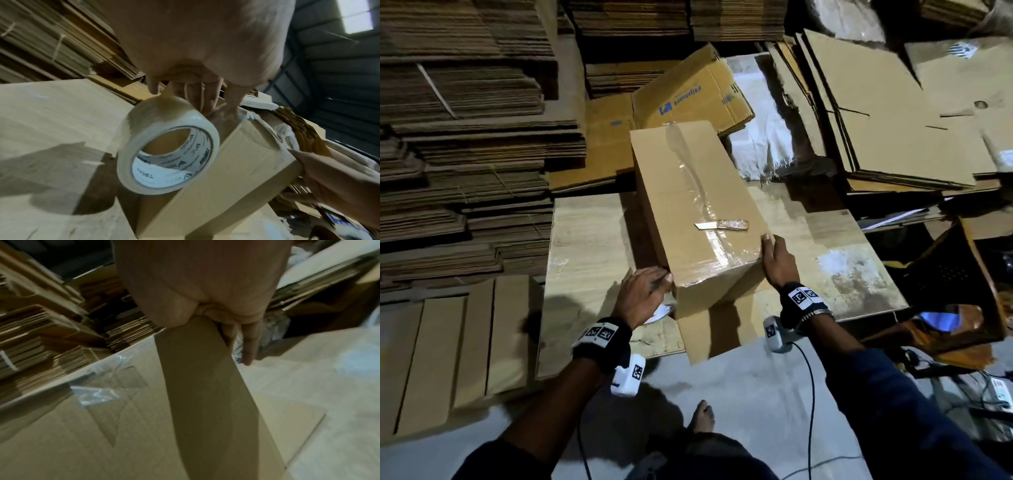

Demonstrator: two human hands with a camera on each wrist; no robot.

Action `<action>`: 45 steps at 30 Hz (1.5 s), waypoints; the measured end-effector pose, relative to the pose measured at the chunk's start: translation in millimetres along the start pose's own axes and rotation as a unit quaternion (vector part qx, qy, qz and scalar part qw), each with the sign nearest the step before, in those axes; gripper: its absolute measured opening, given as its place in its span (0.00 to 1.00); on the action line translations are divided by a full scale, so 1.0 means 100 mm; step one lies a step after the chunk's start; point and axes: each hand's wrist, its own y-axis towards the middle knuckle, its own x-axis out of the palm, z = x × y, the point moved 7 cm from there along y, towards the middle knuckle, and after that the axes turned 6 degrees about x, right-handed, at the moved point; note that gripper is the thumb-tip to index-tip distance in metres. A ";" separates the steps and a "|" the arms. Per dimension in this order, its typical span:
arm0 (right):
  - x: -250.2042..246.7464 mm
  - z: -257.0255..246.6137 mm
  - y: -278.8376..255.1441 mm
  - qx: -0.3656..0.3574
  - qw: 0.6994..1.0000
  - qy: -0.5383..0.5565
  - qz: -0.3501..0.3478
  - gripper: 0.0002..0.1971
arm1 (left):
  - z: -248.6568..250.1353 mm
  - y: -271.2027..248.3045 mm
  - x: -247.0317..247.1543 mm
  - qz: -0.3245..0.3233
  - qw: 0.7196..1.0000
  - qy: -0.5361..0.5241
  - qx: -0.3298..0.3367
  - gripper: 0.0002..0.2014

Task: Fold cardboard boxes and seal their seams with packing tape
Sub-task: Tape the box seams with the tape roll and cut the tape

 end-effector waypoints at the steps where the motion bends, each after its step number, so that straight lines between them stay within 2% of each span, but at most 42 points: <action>1: -0.01 -0.04 0.01 0.004 1.000 -0.027 0.007 0.32 | -0.05 0.02 0.02 -0.010 1.000 -0.008 -0.014 0.36; 3: -0.04 -0.17 0.02 -0.028 0.993 -0.100 0.055 0.28 | -0.16 0.02 0.05 -0.036 0.998 -0.023 -0.040 0.33; 5: -0.06 -0.42 -0.02 -0.115 0.972 -0.163 0.123 0.25 | -0.29 -0.03 0.10 -0.045 0.995 -0.061 -0.062 0.32; 6: -0.01 -0.56 -0.03 -0.163 0.960 -0.183 0.134 0.25 | -0.35 -0.04 0.11 -0.046 0.992 -0.085 -0.079 0.32; 9: 0.26 -0.92 -0.08 -0.260 0.939 -0.217 0.055 0.25 | -0.51 -0.09 0.12 -0.051 0.983 -0.132 -0.121 0.30; 11: 0.41 -1.09 -0.12 -0.303 0.916 -0.264 0.014 0.24 | -0.54 -0.06 0.08 -0.055 0.977 -0.171 -0.115 0.19; 13: 0.40 -1.26 -0.17 -0.331 0.894 -0.301 0.026 0.18 | -0.55 -0.03 0.03 -0.060 0.968 -0.223 -0.101 0.04; 14: 0.38 -1.30 -0.18 -0.334 0.884 -0.326 0.026 0.18 | -0.56 -0.03 0.03 -0.070 0.962 -0.243 -0.105 0.02; 16: 0.39 -1.41 -0.18 -0.326 0.850 -0.414 0.011 0.21 | -0.59 -0.04 0.00 -0.096 0.949 -0.277 -0.111 0.06; 18: 0.36 -1.52 -0.19 -0.291 0.824 -0.486 -0.013 0.16 | -0.58 -0.03 -0.04 -0.128 0.944 -0.286 -0.102 0.12; 19: 0.33 -1.57 -0.17 -0.271 0.826 -0.493 -0.024 0.13 | -0.54 -0.02 -0.06 -0.138 0.945 -0.281 -0.098 0.13; 21: 0.24 -1.65 -0.22 -0.237 0.862 -0.447 -0.026 0.11 | -0.48 0.01 -0.12 -0.151 0.944 -0.279 -0.089 0.14; 24: 0.16 -1.73 -0.60 -0.217 0.942 -0.256 -0.010 0.13 | -0.46 0.09 -0.10 -0.161 0.940 -0.292 -0.077 0.16; 26: 0.32 -1.65 -1.00 -0.201 0.966 -0.151 -0.054 0.15 | -0.45 0.15 -0.09 -0.170 0.945 -0.274 -0.060 0.17; 29: 0.68 -1.43 -1.60 -0.224 0.956 -0.161 -0.098 0.16 | -0.38 0.19 -0.03 -0.211 0.940 -0.265 -0.027 0.09; 32: 0.88 -1.18 -1.90 -0.208 0.953 -0.200 -0.090 0.16 | -0.35 0.22 -0.04 -0.227 0.938 -0.263 -0.010 0.13; 35: 0.96 -1.02 -2.02 -0.174 0.957 -0.220 -0.078 0.12 | -0.36 0.23 -0.08 -0.230 0.936 -0.268 -0.002 0.15; 37: 0.99 -0.99 -2.06 -0.163 0.957 -0.229 -0.067 0.07 | -0.36 0.24 -0.08 -0.232 0.934 -0.272 0.000 0.13; 41: 1.05 -1.05 -2.06 -0.155 0.954 -0.252 -0.043 0.04 | -0.37 0.27 -0.07 -0.228 0.936 -0.269 -0.016 0.09; 45: 1.12 -1.19 -2.07 -0.164 0.946 -0.276 -0.039 0.06 | -0.34 0.27 -0.11 -0.223 0.937 -0.270 -0.016 0.09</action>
